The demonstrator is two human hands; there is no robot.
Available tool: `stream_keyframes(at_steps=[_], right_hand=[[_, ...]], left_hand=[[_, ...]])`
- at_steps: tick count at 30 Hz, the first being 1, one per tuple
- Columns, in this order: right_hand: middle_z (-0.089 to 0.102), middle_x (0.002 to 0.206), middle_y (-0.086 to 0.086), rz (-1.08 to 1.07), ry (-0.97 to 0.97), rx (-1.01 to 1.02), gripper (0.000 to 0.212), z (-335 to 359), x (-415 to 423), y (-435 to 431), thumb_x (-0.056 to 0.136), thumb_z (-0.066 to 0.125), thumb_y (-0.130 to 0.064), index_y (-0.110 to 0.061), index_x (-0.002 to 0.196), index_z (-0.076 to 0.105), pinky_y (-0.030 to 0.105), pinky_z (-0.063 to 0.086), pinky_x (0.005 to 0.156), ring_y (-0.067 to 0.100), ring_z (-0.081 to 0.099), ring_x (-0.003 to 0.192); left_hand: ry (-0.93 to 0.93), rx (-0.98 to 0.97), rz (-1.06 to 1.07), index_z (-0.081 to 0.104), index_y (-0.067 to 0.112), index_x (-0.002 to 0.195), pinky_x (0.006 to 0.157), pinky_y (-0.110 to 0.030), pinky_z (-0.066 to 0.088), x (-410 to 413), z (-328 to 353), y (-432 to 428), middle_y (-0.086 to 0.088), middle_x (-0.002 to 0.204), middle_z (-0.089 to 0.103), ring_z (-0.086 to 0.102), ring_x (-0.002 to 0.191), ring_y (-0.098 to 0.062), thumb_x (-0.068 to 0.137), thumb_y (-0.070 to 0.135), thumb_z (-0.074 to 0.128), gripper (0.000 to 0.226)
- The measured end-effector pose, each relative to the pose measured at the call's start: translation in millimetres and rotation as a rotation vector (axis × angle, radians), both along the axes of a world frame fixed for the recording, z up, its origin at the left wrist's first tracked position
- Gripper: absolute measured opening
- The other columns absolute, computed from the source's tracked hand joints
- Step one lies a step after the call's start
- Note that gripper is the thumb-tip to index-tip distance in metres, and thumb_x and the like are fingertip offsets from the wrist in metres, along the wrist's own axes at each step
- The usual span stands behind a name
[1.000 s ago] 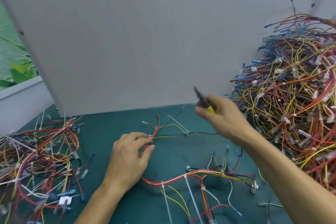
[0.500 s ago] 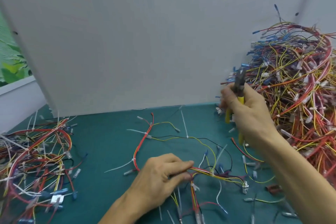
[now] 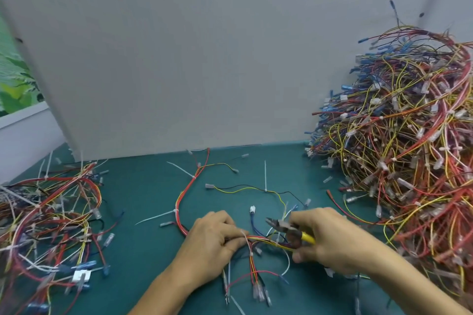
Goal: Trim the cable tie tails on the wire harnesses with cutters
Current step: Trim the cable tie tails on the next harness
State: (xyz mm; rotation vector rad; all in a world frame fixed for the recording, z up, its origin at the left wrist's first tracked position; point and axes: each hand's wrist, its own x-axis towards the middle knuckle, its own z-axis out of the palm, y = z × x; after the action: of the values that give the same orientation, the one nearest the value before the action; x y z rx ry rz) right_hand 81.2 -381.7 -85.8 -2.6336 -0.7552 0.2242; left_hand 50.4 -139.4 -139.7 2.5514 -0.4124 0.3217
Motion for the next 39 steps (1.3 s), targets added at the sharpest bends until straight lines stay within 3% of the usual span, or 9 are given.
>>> stream_keyframes(at_steps=[2,9,14,20,23,27,30,34,39], right_hand=[[0.062,0.075,-0.020,0.004,0.009,0.034,0.025,-5,4,-1,0.069,0.078,-0.033,-0.028,0.079,0.055,0.016,0.039,0.063,-0.002,0.052,0.071],[0.057,0.072,-0.037,-0.041,-0.021,0.095,0.031,-16,12,-5,0.071,0.079,-0.030,-0.039,0.064,0.050,0.012,0.040,0.068,-0.011,0.051,0.074],[0.057,0.074,-0.036,-0.059,-0.028,0.092,0.030,-21,17,-6,0.071,0.079,-0.034,-0.046,0.067,0.052,0.014,0.039,0.065,-0.009,0.052,0.075],[0.061,0.071,-0.017,-0.071,-0.056,0.049,0.029,-24,19,-8,0.074,0.076,-0.041,-0.025,0.078,0.053,0.026,0.043,0.070,0.004,0.053,0.073],[0.054,0.063,-0.015,-0.027,-0.080,0.097,0.031,-22,16,-10,0.078,0.073,-0.048,-0.029,0.072,0.049,0.021,0.036,0.059,0.005,0.045,0.064],[0.062,0.074,0.001,-0.048,-0.139,0.247,0.026,-8,15,-13,0.082,0.070,-0.045,-0.021,0.083,0.060,0.032,0.044,0.070,0.015,0.051,0.070],[0.066,0.078,-0.004,-0.067,-0.188,0.360,0.020,0,11,-14,0.085,0.067,-0.043,-0.023,0.085,0.061,0.030,0.045,0.075,0.015,0.057,0.076],[0.063,0.086,-0.017,-0.068,-0.229,0.525,0.032,7,1,-9,0.080,0.050,-0.056,-0.026,0.087,0.057,0.017,0.043,0.071,0.007,0.057,0.082],[0.059,0.085,-0.011,-0.095,-0.337,0.705,0.030,12,-5,-4,0.082,0.046,-0.055,-0.028,0.089,0.057,0.020,0.043,0.071,0.010,0.055,0.080]], left_hand=[[-0.016,-0.055,-0.003,0.074,0.036,0.100,0.083,-0.023,0.041,-1,1,0,0.016,0.086,0.057,0.051,0.087,-0.004,0.088,0.036,0.066,0.014],[-0.055,-0.214,-0.026,0.075,0.028,0.088,0.077,-0.023,0.046,-3,3,0,0.014,0.085,0.062,0.058,0.081,-0.003,0.081,0.022,0.075,0.009],[-0.055,0.003,-0.115,0.074,0.038,0.099,0.085,-0.025,0.040,-4,5,3,0.017,0.093,0.061,0.051,0.090,-0.003,0.088,0.032,0.064,0.016],[-0.022,0.114,-0.150,0.072,0.036,0.102,0.087,-0.023,0.036,-6,9,1,0.019,0.097,0.059,0.046,0.093,0.001,0.086,0.038,0.048,0.029],[-0.001,-0.034,-0.129,0.072,0.032,0.100,0.087,-0.020,0.037,-7,10,1,0.020,0.096,0.063,0.050,0.093,0.002,0.086,0.026,0.049,0.028],[-0.071,-0.234,-0.028,0.072,0.022,0.104,0.084,-0.018,0.045,-7,13,3,0.020,0.093,0.067,0.059,0.093,0.000,0.085,0.015,0.047,0.032],[-0.118,-0.317,0.040,0.070,0.023,0.106,0.083,-0.015,0.045,-5,16,4,0.020,0.091,0.068,0.062,0.093,-0.002,0.085,0.013,0.047,0.033],[-0.150,-0.447,0.133,0.069,0.026,0.105,0.081,-0.009,0.045,-3,20,11,0.014,0.089,0.072,0.064,0.091,0.000,0.092,-0.004,0.052,0.037],[-0.170,-0.614,0.221,0.069,0.026,0.099,0.078,-0.007,0.046,0,28,18,0.009,0.085,0.073,0.066,0.086,0.000,0.091,-0.007,0.051,0.039]])
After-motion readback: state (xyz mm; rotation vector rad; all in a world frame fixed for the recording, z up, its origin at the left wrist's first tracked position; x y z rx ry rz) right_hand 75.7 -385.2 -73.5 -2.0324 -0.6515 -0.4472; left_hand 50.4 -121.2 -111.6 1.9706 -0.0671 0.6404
